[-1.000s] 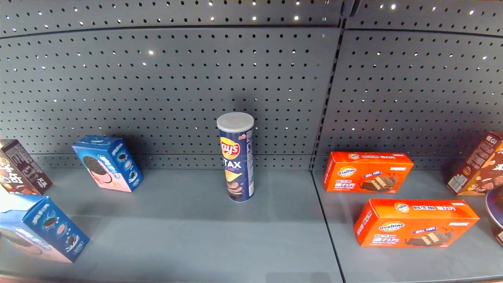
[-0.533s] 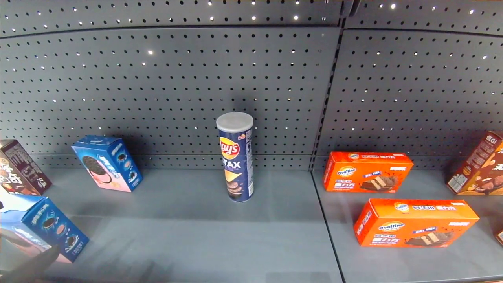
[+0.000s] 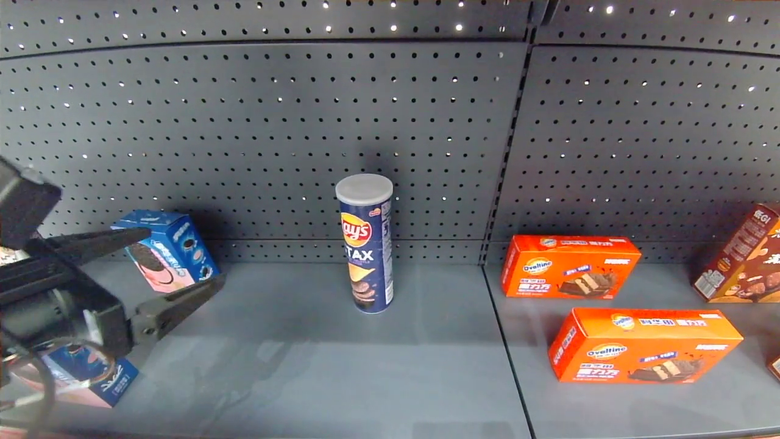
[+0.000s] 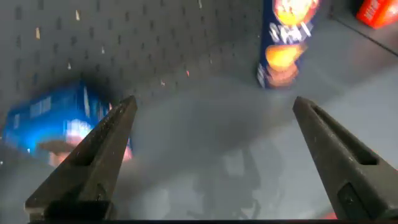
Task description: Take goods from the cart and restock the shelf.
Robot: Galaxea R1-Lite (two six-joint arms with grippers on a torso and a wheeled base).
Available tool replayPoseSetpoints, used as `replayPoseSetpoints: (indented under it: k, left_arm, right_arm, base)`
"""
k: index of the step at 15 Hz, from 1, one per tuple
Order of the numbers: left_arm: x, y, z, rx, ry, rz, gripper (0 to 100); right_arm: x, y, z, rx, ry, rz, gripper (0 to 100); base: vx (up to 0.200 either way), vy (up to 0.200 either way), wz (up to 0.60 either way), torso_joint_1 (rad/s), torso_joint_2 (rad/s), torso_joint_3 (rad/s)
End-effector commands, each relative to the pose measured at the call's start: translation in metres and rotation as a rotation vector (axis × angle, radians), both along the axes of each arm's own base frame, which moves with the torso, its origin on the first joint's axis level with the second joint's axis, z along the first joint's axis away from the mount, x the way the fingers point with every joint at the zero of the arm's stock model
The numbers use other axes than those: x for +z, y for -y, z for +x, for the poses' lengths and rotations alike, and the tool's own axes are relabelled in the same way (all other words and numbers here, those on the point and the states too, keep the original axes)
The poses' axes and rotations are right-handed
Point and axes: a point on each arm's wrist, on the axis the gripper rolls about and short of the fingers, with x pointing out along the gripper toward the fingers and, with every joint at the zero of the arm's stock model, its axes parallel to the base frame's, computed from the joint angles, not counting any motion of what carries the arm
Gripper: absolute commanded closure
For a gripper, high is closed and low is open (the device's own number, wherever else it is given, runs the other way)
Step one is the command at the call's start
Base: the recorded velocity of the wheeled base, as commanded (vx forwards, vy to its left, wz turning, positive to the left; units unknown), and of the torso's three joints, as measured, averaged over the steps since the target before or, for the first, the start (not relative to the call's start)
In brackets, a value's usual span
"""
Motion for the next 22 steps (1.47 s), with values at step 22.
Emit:
replayPoseSetpoints:
  k: [22]
  left_arm:
    - [-0.014, 0.109, 0.129, -0.005, -0.165, -0.111, 0]
  right_arm:
    - [0.0, -0.004, 0.005, -0.092, -0.016, -0.025, 100]
  base:
    - [0.0, 0.0, 0.0, 0.0, 0.0, 0.0]
